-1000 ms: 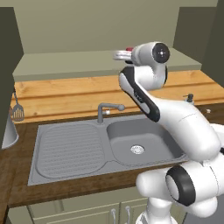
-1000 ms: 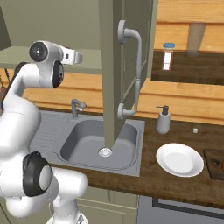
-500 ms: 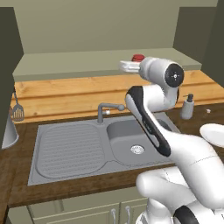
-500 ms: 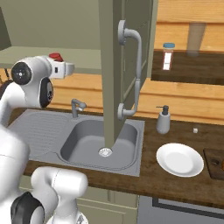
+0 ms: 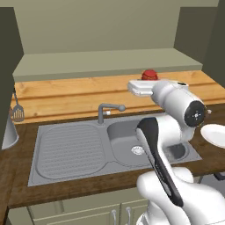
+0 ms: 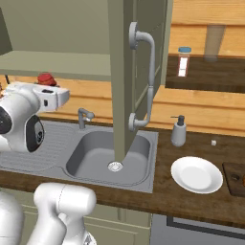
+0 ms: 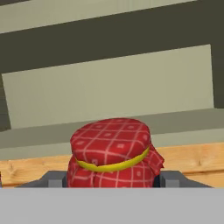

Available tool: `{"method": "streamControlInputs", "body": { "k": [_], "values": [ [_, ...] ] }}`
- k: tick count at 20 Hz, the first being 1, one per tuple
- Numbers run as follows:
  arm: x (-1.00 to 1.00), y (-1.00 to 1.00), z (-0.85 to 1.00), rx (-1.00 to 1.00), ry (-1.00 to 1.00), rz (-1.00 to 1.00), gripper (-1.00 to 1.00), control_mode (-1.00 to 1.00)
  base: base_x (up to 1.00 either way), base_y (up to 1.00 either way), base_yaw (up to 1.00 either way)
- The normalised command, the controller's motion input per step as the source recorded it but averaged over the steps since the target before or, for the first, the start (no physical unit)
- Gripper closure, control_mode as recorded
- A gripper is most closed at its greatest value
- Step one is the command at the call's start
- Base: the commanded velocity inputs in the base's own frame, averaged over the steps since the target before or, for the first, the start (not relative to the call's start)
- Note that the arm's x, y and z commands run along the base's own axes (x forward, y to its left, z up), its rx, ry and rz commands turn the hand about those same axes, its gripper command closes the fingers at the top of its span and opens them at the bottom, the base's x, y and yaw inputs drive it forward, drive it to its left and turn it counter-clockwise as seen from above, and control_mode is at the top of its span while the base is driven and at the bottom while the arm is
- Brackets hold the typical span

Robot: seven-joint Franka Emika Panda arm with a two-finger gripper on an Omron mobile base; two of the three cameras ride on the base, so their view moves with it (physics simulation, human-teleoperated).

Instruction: From the different types of pastries on the counter, select a croissant and place it on the cutting board. Then retrieve a jar of jam from the cabinet and place it alongside the croissant on the cutting board.

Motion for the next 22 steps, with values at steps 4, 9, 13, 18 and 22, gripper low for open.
{"method": "streamControlInputs", "body": {
  "k": [4, 9, 13, 18, 22],
  "values": [
    [-1.00, 0.00, -0.24, 0.02, -0.02, -0.02, 1.00, -1.00, 0.00, 0.00, 0.00],
    [-0.97, -0.06, -0.28, 0.03, 0.00, -0.03, 1.00, -1.00, 0.00, 0.00, 0.00],
    [-0.99, -0.09, -0.34, 0.03, 0.00, -0.02, 1.00, -1.00, 0.00, 0.00, 0.00],
    [-1.00, -0.15, -0.41, 0.05, -0.05, -0.01, 1.00, -1.00, 0.00, 0.00, 0.00],
    [-0.83, -0.15, -0.37, 0.05, -0.03, 0.00, 1.00, -1.00, 0.00, 0.00, 0.00]
  ]
}}
